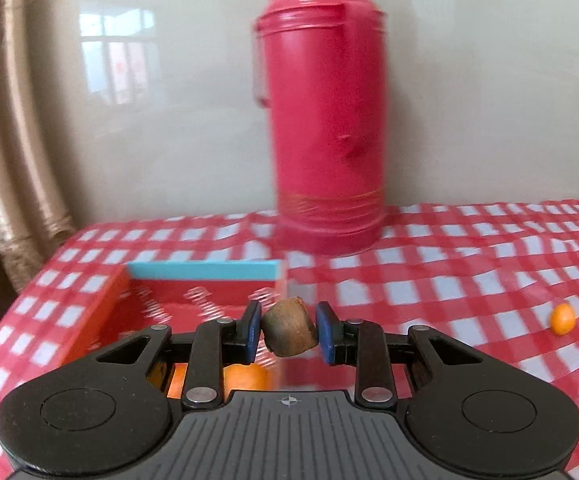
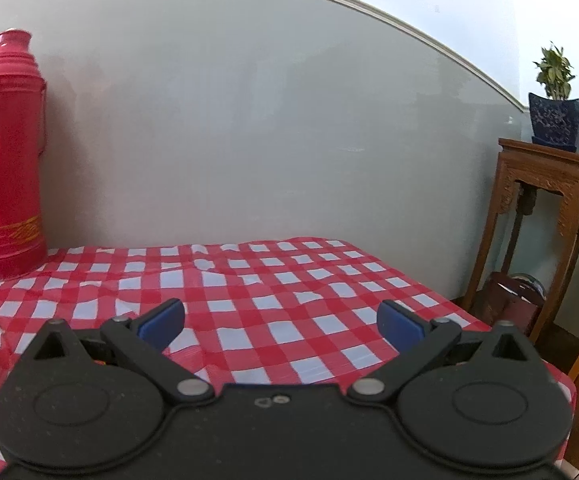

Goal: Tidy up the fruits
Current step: 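Carry the brown nut with the left tool into the red box, then open the left tool to drop the nut and withdraw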

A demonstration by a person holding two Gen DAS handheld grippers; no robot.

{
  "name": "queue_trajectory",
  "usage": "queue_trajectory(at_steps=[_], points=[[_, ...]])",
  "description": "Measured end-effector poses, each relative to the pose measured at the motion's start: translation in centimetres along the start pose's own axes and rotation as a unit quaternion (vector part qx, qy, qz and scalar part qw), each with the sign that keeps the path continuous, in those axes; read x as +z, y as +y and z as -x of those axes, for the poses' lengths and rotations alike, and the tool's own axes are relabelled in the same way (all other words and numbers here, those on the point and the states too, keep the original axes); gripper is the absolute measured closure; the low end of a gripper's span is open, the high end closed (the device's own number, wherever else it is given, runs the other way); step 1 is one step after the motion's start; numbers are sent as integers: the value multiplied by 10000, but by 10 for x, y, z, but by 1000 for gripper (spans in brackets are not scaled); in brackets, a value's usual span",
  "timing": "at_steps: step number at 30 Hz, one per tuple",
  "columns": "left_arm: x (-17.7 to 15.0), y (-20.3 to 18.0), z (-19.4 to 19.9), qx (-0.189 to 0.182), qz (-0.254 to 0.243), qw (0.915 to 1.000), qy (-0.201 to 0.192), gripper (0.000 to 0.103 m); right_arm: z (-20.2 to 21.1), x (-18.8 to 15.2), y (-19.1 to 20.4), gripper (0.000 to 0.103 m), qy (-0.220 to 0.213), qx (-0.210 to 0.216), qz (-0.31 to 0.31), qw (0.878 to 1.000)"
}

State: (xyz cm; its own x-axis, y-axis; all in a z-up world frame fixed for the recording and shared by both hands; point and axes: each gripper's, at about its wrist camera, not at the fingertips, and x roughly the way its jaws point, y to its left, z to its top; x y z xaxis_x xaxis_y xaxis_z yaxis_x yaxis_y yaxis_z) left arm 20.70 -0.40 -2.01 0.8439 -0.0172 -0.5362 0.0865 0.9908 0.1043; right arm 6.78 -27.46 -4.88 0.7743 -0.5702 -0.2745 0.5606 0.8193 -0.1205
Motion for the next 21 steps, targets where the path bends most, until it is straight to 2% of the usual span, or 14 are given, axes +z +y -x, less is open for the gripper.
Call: queue_trajectory(at_steps=[7,14,18,19,21], points=[[-24,39,-10,451,256,9981,320,73,6,1,12,6,-69,126,123,9998],[-41,53,-23,642,369,9953,622,73,8,1,19,6,-114,192,255,9994],[-42,56,-21,685,502,9946,602,73,8,1,21,6,-113,224,292,9993],[-43,56,-21,699,506,9944,606,71,8,1,22,6,-116,234,302,9992],[-43,57,-19,795,545,9935,611,52,9,1,23,6,-123,258,330,9990]])
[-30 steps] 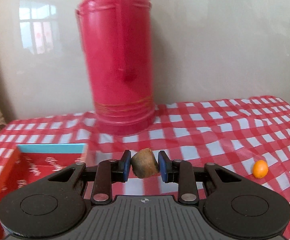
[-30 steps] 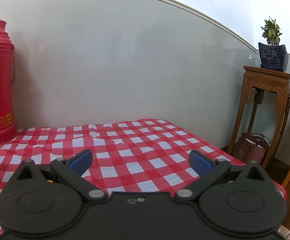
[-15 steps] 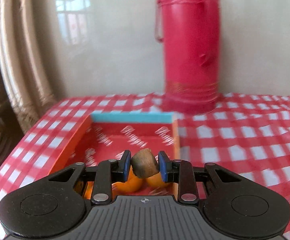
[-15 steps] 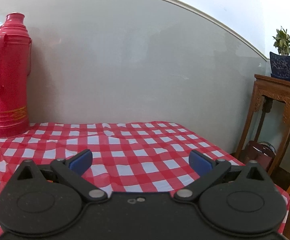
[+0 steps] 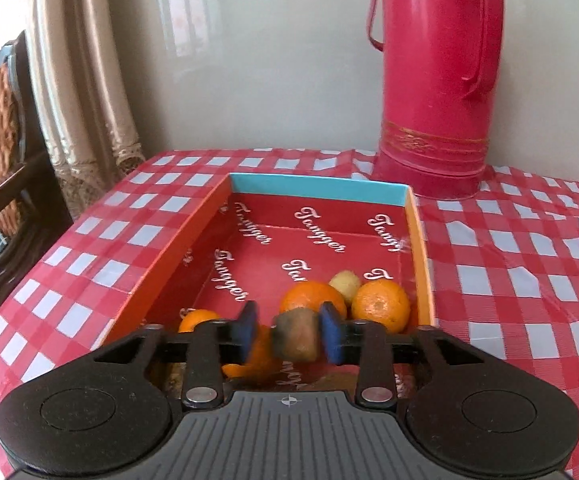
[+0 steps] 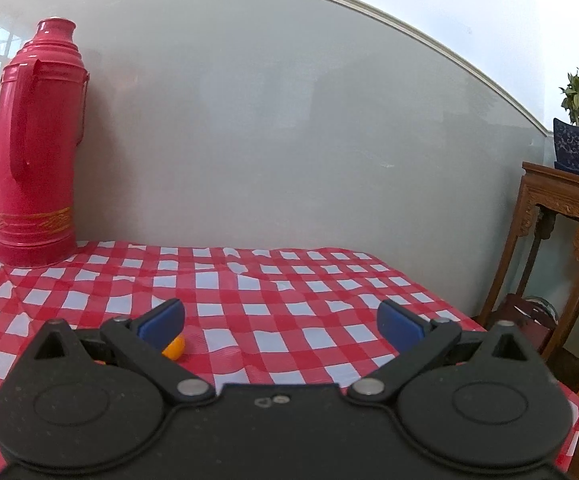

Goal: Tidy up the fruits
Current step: 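Open the left tool to drop the nut and withdraw, then reach the right tool to the last small orange and close on it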

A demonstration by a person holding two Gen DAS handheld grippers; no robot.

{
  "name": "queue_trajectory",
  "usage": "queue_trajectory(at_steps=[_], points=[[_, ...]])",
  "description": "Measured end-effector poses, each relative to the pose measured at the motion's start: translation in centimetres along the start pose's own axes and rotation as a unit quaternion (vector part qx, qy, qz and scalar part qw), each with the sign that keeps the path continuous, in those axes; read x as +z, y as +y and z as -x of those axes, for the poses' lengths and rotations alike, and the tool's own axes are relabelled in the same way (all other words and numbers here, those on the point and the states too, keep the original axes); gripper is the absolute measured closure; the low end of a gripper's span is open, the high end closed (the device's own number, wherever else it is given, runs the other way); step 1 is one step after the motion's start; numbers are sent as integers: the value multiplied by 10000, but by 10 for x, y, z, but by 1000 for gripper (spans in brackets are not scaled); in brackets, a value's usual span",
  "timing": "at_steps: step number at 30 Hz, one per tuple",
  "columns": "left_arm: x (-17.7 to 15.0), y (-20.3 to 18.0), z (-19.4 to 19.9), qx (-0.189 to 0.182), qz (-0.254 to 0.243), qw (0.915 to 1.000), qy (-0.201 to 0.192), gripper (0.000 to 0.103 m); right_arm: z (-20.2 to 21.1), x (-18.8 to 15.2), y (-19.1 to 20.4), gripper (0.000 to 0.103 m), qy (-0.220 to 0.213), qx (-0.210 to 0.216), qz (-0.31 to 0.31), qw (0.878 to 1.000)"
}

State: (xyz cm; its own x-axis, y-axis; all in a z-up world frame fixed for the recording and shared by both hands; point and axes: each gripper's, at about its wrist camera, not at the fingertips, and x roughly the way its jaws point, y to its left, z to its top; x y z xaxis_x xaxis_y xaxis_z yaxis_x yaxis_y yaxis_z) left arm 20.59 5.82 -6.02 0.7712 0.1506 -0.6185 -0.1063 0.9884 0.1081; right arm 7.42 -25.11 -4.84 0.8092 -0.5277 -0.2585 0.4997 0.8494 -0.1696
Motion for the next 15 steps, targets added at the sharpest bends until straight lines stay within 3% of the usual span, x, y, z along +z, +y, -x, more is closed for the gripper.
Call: queue_trajectory(at_steps=[1,2,5,15], points=[[0,2,2,66,43,10000,-43,27,1,0,-1,6,-3,20,18,10000],[0,4,6,159,91,9997,-142,12,1,0,0,6,-12,32,32,10000],[1,11,22,275,176,9984,-455,0,3,-1,0,6,-28,54,61,10000],[0,54,44,515,467,9963,-506,0,5,0,6,6,-26,245,134,9996]])
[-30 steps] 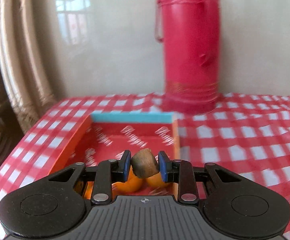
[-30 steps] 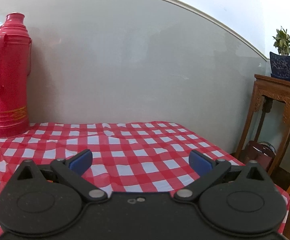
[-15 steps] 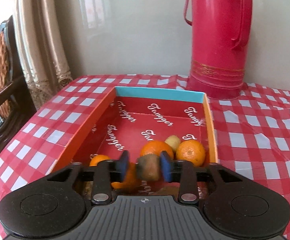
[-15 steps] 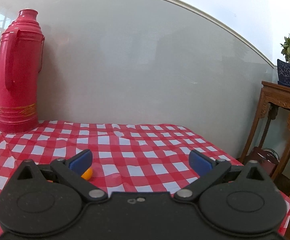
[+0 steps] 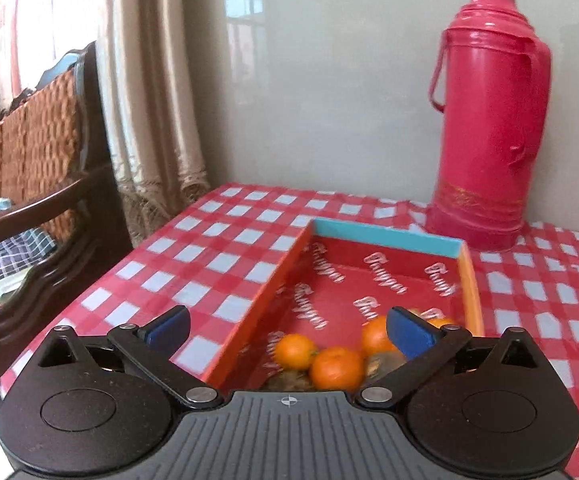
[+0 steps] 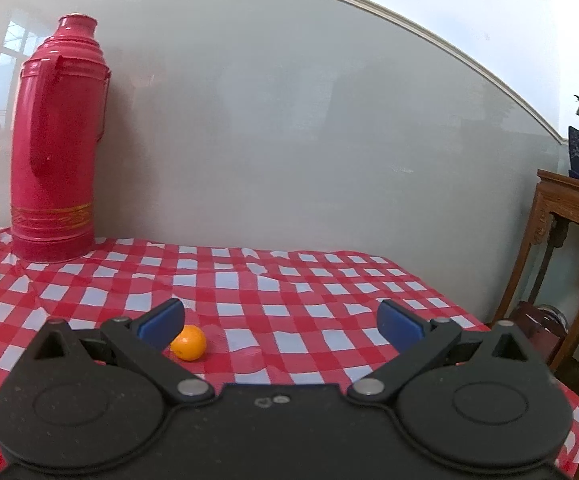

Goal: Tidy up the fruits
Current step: 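Reach the right tool to the last small orange and close on it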

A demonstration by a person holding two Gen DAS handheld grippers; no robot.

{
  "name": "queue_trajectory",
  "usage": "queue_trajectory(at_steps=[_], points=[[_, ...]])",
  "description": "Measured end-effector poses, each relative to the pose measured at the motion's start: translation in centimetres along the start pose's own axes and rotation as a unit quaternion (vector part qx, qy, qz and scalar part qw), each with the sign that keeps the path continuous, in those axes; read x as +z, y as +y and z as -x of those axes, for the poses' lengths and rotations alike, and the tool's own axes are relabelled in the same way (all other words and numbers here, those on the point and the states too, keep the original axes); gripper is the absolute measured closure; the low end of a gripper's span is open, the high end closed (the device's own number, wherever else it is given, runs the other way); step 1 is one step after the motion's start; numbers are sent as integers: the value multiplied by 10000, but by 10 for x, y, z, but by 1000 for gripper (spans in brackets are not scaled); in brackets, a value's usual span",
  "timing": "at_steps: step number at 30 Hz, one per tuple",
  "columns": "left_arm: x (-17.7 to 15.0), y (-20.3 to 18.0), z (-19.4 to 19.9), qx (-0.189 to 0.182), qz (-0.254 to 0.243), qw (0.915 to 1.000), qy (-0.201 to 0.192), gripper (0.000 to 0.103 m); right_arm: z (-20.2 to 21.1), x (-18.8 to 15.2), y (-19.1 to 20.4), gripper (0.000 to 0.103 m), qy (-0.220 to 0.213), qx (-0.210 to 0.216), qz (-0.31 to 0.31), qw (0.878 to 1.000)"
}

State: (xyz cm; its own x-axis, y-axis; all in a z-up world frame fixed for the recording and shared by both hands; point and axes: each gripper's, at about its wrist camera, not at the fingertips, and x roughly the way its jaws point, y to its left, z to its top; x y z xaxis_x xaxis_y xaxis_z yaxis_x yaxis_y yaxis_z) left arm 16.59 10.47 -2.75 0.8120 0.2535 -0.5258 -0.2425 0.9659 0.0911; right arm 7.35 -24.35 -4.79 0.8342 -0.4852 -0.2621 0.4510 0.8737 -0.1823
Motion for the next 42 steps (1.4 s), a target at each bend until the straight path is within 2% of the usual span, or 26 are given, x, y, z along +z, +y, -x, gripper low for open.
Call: queue_trajectory(at_steps=[5,10,18,23,28,31,38,39,41,42], points=[[-16,22,9,280,84,9995,-88,0,-4,0,6,6,42,87,43,9999],[-34,43,27,714,194,9965,-386,0,-8,0,13,6,109,222,66,9997],[-51,73,42,1253,552,9889,-575,0,-27,4,32,7,453,691,155,9965],[-55,87,43,1353,677,9870,-549,0,-46,8,48,13,723,980,229,9923],[-62,104,47,1484,780,9841,-594,0,-68,9,60,15,1017,1003,255,9894],[-66,114,50,1645,862,9806,-635,0,-87,8,64,24,1357,995,124,9857],[-72,141,50,1891,1047,9745,-605,0,-120,4,65,27,1838,845,-258,9790],[-73,143,50,1918,1049,9740,-595,0,-123,3,65,29,1878,828,-294,9783],[-74,147,49,1937,1057,9736,-577,0,-128,0,64,42,1975,819,-399,9761],[-75,149,49,1937,1058,9737,-572,0,-131,-1,63,46,2025,856,-482,9743]])
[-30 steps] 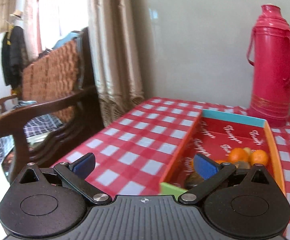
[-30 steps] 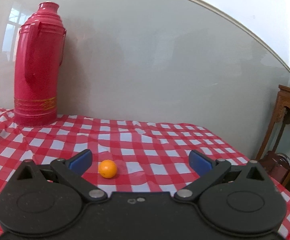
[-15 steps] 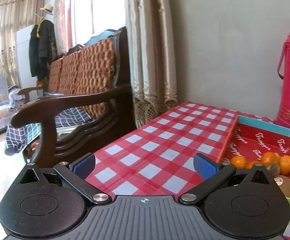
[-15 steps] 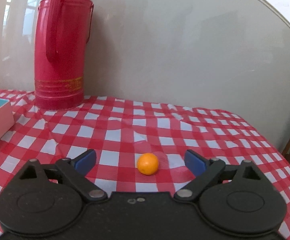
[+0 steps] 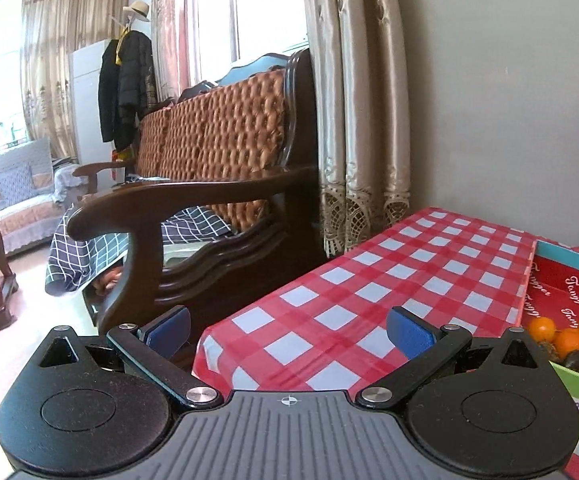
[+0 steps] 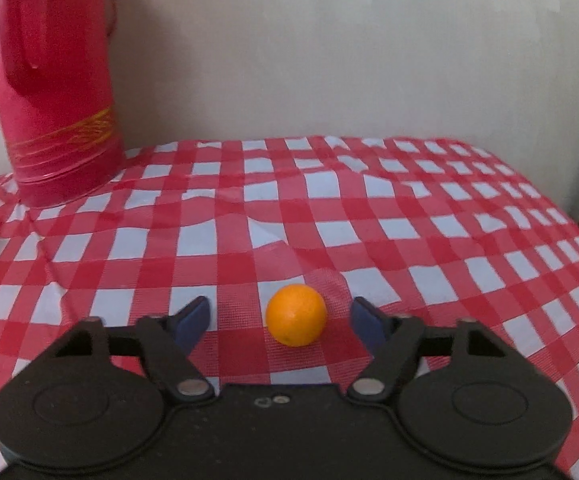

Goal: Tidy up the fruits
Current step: 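Reach the right tool to the last small orange and close on it, then carry the small orange with the right tool into the box and open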

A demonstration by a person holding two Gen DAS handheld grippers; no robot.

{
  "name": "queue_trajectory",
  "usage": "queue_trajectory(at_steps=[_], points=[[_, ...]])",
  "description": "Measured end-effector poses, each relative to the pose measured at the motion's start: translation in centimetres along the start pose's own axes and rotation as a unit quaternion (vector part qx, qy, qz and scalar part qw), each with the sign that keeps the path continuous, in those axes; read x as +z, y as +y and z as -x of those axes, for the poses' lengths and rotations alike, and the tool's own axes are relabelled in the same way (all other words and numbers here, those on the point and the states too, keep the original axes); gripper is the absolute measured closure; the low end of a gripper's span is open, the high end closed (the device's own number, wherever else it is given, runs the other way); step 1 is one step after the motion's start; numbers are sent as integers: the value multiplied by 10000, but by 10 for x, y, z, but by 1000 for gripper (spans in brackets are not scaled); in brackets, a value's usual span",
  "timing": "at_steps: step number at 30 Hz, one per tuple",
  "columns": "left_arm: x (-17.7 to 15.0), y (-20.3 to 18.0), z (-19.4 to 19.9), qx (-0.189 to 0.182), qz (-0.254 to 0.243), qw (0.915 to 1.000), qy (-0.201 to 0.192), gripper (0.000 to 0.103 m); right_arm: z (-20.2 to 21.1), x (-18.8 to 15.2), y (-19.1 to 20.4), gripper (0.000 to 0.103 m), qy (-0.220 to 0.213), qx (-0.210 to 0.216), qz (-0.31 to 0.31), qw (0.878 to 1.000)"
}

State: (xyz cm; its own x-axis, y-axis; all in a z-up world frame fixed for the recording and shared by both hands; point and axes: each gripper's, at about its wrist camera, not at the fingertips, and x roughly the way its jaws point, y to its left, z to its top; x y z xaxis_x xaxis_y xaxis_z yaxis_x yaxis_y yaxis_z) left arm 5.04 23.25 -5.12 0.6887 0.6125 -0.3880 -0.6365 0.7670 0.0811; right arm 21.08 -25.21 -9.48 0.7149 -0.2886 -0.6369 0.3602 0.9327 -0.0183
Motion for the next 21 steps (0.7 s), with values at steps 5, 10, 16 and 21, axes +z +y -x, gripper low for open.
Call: queue_trajectory(at_steps=[5,10,16,21], points=[[0,3,-2,-6,12,10000,28,0,0,-2,1,68,-65,-16,-51,10000],[0,3,-2,-10,20,10000,25,0,1,0,0,79,-94,53,-43,9999],[0,4,-3,25,40,10000,27,0,20,1,10,79,-331,373,76,9987],[-1,13,-6,106,178,9997,133,0,39,2,37,80,-538,1003,258,9932]])
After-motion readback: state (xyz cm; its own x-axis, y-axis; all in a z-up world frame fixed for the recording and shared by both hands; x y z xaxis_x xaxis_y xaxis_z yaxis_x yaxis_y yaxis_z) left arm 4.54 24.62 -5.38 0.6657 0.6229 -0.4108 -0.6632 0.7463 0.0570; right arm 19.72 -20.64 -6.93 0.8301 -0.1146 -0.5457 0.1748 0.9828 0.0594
